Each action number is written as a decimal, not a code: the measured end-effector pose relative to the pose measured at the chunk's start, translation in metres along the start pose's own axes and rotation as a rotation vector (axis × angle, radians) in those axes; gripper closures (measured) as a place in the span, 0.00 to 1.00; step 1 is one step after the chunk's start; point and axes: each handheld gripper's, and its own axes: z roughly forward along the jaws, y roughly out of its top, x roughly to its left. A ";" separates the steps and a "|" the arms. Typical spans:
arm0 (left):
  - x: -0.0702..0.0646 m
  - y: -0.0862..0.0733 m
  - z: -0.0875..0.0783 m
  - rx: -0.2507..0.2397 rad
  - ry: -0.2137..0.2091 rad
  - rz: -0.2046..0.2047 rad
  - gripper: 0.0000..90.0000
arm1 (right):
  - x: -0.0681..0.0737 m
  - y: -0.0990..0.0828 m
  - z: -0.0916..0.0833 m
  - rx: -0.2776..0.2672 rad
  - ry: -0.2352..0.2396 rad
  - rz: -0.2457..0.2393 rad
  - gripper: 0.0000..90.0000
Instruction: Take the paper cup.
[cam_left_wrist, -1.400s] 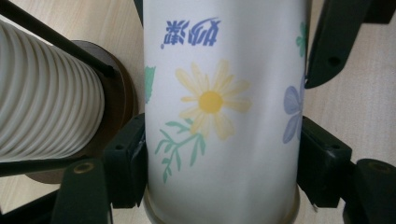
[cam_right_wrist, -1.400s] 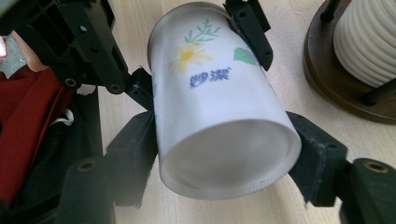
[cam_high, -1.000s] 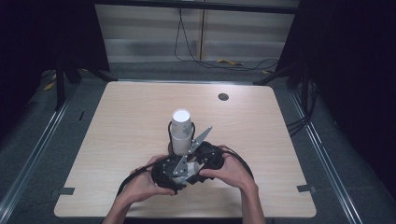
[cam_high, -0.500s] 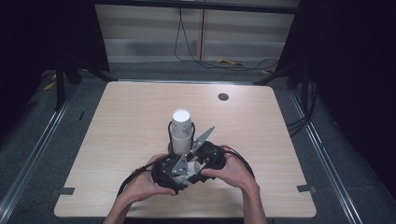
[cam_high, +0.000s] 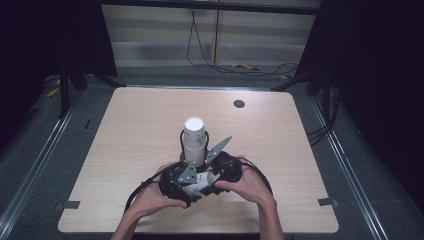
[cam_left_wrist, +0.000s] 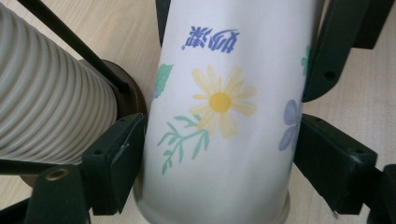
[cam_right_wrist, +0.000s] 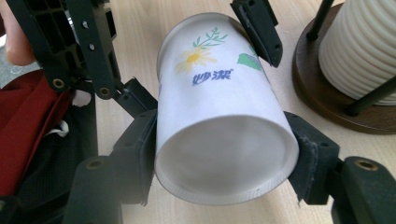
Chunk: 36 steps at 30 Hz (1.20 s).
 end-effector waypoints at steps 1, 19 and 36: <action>0.000 0.000 0.000 -0.004 -0.001 -0.002 0.21 | 0.000 0.000 0.000 0.001 -0.007 0.001 0.38; 0.005 -0.007 -0.010 -0.081 0.029 -0.055 0.19 | 0.000 -0.005 -0.002 -0.002 -0.032 0.019 0.39; 0.008 -0.016 -0.020 -0.206 0.044 -0.131 0.18 | -0.002 -0.016 -0.010 -0.073 -0.072 0.058 0.40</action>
